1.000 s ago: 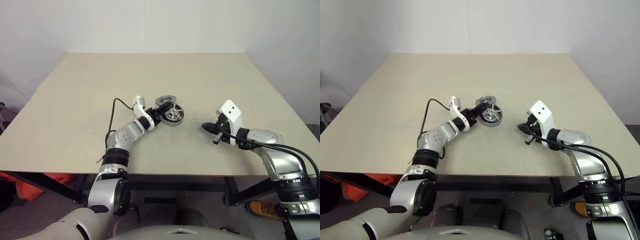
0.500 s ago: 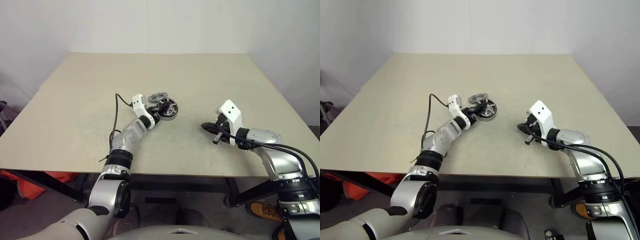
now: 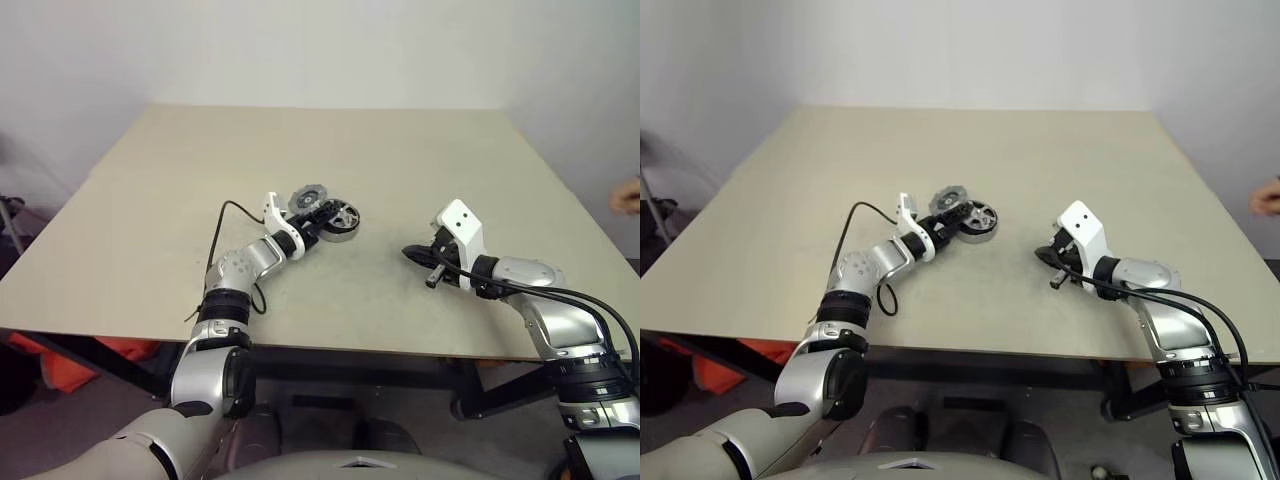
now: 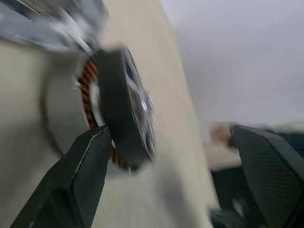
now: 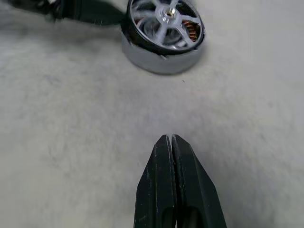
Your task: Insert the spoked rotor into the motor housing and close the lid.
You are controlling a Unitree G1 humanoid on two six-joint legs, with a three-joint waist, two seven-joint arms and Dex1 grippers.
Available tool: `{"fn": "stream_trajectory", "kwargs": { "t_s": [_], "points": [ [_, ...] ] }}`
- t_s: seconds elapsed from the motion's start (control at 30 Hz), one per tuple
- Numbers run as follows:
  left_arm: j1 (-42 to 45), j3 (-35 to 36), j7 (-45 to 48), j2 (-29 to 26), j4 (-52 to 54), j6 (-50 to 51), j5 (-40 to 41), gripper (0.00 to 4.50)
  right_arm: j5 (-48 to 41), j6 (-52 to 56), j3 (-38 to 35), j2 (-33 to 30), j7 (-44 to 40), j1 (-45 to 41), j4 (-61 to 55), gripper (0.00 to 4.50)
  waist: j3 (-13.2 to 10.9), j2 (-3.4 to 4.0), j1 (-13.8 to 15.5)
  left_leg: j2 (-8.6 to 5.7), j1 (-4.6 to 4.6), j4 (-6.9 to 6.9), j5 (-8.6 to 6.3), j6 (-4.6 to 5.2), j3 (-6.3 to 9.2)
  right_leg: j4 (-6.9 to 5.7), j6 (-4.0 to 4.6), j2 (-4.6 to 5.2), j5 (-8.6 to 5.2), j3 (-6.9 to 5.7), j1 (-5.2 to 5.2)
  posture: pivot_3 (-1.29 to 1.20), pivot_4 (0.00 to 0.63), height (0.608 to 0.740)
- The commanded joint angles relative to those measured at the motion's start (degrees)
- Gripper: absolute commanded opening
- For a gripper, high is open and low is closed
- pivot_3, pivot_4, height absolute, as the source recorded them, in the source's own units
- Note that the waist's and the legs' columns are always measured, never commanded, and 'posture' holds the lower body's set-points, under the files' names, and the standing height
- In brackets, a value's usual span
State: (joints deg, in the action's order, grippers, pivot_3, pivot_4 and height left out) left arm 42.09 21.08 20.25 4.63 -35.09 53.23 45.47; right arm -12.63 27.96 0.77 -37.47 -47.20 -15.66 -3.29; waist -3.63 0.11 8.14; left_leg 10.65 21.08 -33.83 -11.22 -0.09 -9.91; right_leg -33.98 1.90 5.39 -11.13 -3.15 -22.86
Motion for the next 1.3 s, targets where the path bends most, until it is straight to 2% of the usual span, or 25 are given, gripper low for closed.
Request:
{"fn": "stream_trajectory", "kwargs": {
  "t_s": [0.03, 0.27, 0.37, 0.43, 0.63, 0.77, 1.03, 1.3],
  "points": [
    [0.16, -2.13, 3.32, 0.79, 3.34, 10.24, 4.2, 4.29, -0.09, -0.98, -0.29, -0.2, -0.18, -1.61, -0.24, 0.0, 0.0, 0.0, 0.16, 0.0, 0.04, -0.09, -0.04, 0.06, 0.0, 0.0, 0.0, 0.0, 0.0, 0.0, 0.0, 0.0, 0.0, 0.74],
    [0.03, -5.35, 7.41, 0.99, 7.88, 20.07, 6.68, 4.29, 0.18, -0.91, -0.07, -0.04, -0.24, -2.41, 0.09, 0.0, 0.0, 0.0, -0.06, 0.11, -0.02, -0.15, -0.04, 0.03, -0.02, -0.08, 0.0, -0.05, 0.0, 0.01, 0.0, 0.0, 0.0, 0.74],
    [-0.45, -6.72, 8.72, 0.09, 9.46, 20.61, 6.02, 4.29, 0.23, -0.97, -0.13, -0.02, -0.19, -2.49, 0.17, 0.0, 0.0, 0.0, -0.62, 0.12, -0.06, -0.15, -0.11, -0.18, -0.01, -0.16, -0.01, -0.07, 0.0, 0.01, -0.01, 0.0, 0.0, 0.74],
    [-0.68, -6.99, 9.56, -0.28, 10.34, 19.49, 5.62, 4.29, 0.26, -1.0, -0.12, 0.03, -0.16, -2.57, 0.27, 0.0, 0.0, 0.0, -0.96, 0.13, -0.08, -0.15, -0.1, -0.2, -0.01, -0.17, -0.02, -0.08, -0.01, 0.01, -0.01, 0.0, 0.0, 0.74],
    [-1.36, -6.02, 8.94, -1.36, 13.63, 7.2, 2.03, 4.29, 0.27, -0.96, -0.01, 0.55, 0.1, -2.83, 0.1, 0.0, 0.0, 0.0, -1.08, 0.13, -0.08, -0.17, -0.09, -0.22, 0.0, -0.17, -0.03, -0.09, -0.01, 0.01, -0.01, 0.0, 0.0, 0.74],
    [-2.46, -5.04, 7.68, -3.85, 17.75, 3.25, 0.98, 4.29, 0.34, -0.98, 0.36, 1.24, 0.18, -2.93, -0.25, 0.0, 0.0, 0.0, -1.1, 0.14, -0.05, -0.16, -0.1, -0.21, 0.01, -0.17, -0.03, -0.09, -0.01, 0.01, -0.02, 0.0, 0.0, 0.74],
    [-5.32, 5.17, 1.49, -10.1, 26.9, 1.56, 6.68, 4.29, 0.68, -1.44, 2.8, 2.95, -0.3, -3.79, -0.44, 0.0, 0.0, 0.01, -1.28, 0.18, -0.04, -0.15, -0.1, -0.24, 0.0, -0.23, -0.03, -0.13, -0.01, 0.01, -0.09, 0.0, 0.0, 0.74],
    [-9.31, 6.23, -2.21, -10.22, 30.35, 0.44, 8.6, 4.29, 3.15, -4.5, 6.22, 3.07, -2.43, -8.69, 3.82, 0.0, -0.01, -0.02, -1.22, 0.16, -0.04, -0.26, -0.08, -0.29, 0.02, -0.3, -0.04, -0.12, -0.02, 0.02, -0.06, 0.0, 0.0, 0.74]
  ]
}}
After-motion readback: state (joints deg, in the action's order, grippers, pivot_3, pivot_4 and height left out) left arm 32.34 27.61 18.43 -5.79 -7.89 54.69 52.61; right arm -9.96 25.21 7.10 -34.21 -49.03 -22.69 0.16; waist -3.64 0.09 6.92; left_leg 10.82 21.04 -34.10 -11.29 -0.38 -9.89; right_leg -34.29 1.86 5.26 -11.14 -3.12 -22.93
